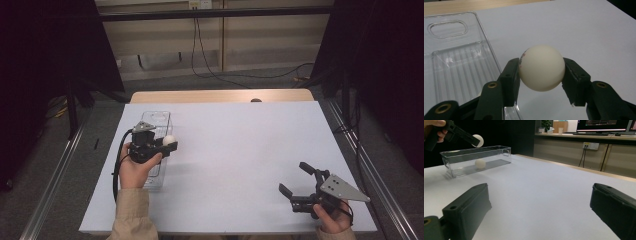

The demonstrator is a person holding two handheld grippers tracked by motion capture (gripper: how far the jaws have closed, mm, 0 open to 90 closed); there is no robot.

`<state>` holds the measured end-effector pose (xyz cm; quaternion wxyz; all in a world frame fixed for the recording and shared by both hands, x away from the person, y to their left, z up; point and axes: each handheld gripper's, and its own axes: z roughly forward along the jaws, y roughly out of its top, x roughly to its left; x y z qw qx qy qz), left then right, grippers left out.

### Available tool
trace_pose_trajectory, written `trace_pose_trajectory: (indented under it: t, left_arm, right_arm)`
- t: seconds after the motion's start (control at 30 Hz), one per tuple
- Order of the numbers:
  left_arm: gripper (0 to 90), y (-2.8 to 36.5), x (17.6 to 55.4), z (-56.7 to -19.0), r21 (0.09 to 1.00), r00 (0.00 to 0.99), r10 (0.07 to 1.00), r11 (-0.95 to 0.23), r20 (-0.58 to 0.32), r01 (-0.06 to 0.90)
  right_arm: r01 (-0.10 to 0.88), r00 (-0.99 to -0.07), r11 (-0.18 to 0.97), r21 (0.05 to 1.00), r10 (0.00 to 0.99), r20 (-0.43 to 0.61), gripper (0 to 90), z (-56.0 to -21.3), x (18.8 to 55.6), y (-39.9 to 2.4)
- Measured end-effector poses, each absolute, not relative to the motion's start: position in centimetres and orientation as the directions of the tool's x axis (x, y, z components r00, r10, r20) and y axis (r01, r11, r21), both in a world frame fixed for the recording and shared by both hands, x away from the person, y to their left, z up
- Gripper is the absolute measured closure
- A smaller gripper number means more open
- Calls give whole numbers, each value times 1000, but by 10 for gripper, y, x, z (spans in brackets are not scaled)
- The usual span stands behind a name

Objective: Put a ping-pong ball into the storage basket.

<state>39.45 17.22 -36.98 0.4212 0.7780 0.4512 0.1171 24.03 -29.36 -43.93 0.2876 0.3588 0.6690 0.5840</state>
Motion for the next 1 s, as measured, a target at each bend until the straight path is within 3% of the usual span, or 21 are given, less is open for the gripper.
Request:
trace_pose_trajectory:
  t: [1.0]
  left_arm:
    - [509, 193, 393, -369, 768, 525, 832, -218, -176, 602]
  right_arm:
    - [142, -577, 62, 988, 816, 32, 17, -439, 240, -294]
